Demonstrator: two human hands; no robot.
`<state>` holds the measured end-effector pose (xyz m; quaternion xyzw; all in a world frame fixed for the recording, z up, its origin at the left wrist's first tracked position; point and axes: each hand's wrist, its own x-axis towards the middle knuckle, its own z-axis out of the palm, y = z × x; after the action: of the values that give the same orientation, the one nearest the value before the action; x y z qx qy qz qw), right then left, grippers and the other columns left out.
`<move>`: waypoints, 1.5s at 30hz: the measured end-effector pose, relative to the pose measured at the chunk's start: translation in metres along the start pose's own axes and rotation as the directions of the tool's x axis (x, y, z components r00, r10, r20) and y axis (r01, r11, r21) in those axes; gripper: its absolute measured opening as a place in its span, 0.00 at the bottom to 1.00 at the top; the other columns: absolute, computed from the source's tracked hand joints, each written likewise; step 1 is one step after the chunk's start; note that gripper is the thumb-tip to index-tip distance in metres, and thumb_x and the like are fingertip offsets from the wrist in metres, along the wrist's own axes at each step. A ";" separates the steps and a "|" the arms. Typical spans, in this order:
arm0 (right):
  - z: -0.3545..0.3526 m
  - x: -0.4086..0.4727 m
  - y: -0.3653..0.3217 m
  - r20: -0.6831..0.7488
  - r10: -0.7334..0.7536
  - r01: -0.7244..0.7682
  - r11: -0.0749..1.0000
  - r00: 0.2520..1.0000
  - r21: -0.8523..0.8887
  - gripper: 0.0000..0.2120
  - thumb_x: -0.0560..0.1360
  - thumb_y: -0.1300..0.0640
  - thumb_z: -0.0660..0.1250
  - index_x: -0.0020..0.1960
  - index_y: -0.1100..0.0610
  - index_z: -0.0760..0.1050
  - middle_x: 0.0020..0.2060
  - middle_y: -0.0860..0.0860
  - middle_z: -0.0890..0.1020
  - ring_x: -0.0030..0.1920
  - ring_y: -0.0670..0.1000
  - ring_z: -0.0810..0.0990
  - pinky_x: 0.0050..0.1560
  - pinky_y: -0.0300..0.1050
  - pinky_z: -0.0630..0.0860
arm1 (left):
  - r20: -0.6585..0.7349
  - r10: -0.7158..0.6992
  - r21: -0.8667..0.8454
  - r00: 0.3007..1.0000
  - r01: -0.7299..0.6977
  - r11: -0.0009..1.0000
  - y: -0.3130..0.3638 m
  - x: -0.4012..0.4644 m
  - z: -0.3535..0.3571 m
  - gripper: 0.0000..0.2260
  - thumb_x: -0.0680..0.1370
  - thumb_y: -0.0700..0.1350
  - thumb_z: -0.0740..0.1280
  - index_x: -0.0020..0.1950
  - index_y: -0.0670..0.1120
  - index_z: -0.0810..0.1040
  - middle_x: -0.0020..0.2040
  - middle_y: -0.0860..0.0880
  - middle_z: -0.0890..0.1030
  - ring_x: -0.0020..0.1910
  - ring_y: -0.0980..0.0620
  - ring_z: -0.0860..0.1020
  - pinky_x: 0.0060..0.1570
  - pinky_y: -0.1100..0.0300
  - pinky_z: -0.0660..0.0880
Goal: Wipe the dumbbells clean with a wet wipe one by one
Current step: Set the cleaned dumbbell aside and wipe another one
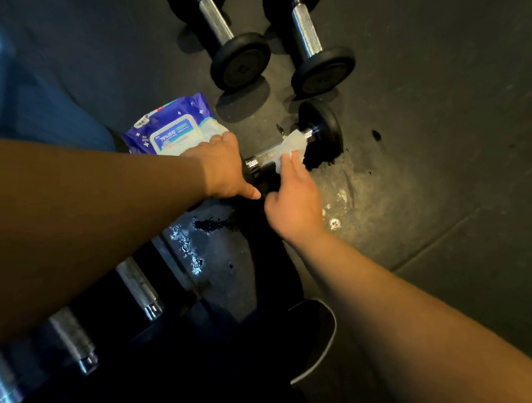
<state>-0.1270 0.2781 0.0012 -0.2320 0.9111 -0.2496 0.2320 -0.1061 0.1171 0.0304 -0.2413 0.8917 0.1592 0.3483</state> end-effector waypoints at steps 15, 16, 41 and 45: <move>-0.023 0.048 -0.019 0.384 0.640 -0.284 -0.258 0.666 0.923 0.12 0.69 0.73 0.56 0.35 0.58 0.67 0.30 0.52 0.70 0.29 0.51 0.70 0.26 0.38 0.69 | 0.011 -0.026 -0.081 1.000 0.027 0.996 -0.005 0.008 -0.001 0.51 0.57 0.68 0.78 0.70 0.45 0.63 0.67 0.42 0.72 0.61 0.40 0.75 0.59 0.43 0.74; -0.025 0.053 -0.014 0.409 0.648 -0.287 -0.292 0.642 0.912 0.12 0.69 0.73 0.56 0.34 0.58 0.68 0.31 0.53 0.71 0.31 0.53 0.72 0.29 0.40 0.72 | 0.019 -0.032 -0.087 0.999 0.034 0.996 -0.004 0.008 -0.003 0.51 0.56 0.68 0.79 0.70 0.45 0.63 0.66 0.42 0.73 0.61 0.40 0.75 0.59 0.43 0.75; -0.003 0.033 -0.010 0.390 0.671 -0.341 -0.212 0.631 0.916 0.10 0.78 0.67 0.64 0.44 0.55 0.79 0.29 0.49 0.82 0.31 0.47 0.79 0.38 0.42 0.80 | -0.260 -0.011 0.065 0.966 0.028 0.997 0.012 -0.021 0.029 0.49 0.61 0.71 0.74 0.72 0.47 0.58 0.67 0.46 0.70 0.63 0.43 0.74 0.54 0.46 0.76; 0.003 0.018 -0.002 -0.179 0.565 -0.283 0.632 0.806 0.721 0.13 0.79 0.58 0.64 0.62 0.52 0.79 0.52 0.50 0.85 0.52 0.51 0.82 0.56 0.46 0.78 | -0.279 -0.001 0.043 0.960 0.013 0.999 0.012 -0.028 0.035 0.48 0.63 0.70 0.73 0.73 0.48 0.57 0.69 0.47 0.69 0.65 0.45 0.73 0.57 0.46 0.76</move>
<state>-0.1389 0.2657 -0.0051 0.1464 0.8161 -0.5337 0.1663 -0.0759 0.1521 0.0261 -0.2567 0.9343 0.1025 0.2252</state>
